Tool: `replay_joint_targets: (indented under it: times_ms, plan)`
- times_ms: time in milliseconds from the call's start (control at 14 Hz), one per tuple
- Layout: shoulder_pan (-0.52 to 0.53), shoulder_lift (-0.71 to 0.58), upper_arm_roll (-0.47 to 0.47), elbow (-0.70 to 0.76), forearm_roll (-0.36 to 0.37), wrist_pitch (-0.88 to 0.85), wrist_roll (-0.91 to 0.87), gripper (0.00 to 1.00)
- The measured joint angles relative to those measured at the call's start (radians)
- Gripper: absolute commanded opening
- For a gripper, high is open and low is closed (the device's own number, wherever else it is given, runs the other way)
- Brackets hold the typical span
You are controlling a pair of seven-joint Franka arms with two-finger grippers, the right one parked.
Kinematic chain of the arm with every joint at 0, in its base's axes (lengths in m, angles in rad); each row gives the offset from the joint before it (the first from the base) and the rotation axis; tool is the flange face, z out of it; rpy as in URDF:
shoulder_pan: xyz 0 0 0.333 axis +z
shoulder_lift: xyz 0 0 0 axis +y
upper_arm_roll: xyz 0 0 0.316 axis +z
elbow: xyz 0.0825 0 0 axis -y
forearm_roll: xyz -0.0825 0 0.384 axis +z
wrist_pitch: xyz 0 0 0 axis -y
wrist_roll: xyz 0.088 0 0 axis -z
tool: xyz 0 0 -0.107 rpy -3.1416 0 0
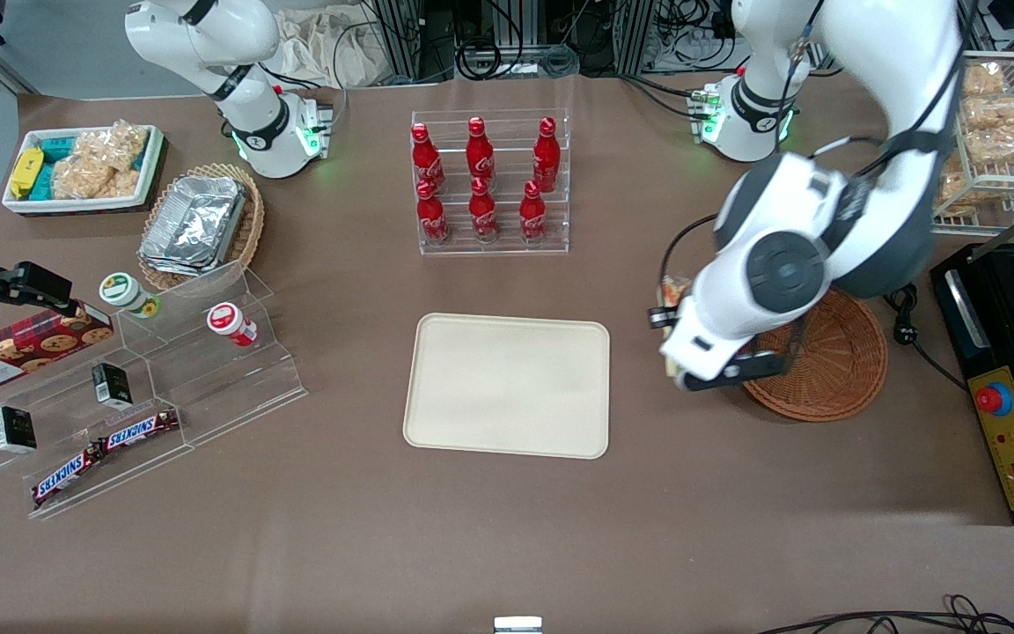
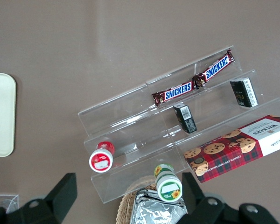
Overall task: Place sandwich from basket to tray
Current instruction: 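Lift the sandwich and carry it with the left gripper over the cream tray, then lower the sandwich onto the tray and open the left gripper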
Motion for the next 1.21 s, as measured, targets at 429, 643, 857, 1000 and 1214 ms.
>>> replay_joint_targets:
  times_ms: [429,643,857,1000,1214]
  plan:
    - [-0.133,0.250,0.000,0.042,0.027,0.327,-0.004,0.00]
    - [-0.150,0.316,0.000,0.049,0.097,0.372,-0.011,0.00]
    - [-0.150,0.320,0.004,0.061,0.102,0.372,-0.011,0.44]
    - [-0.150,0.320,0.004,0.068,0.103,0.371,-0.011,0.99]
    - [-0.150,0.320,0.006,0.072,0.106,0.371,-0.011,0.99]
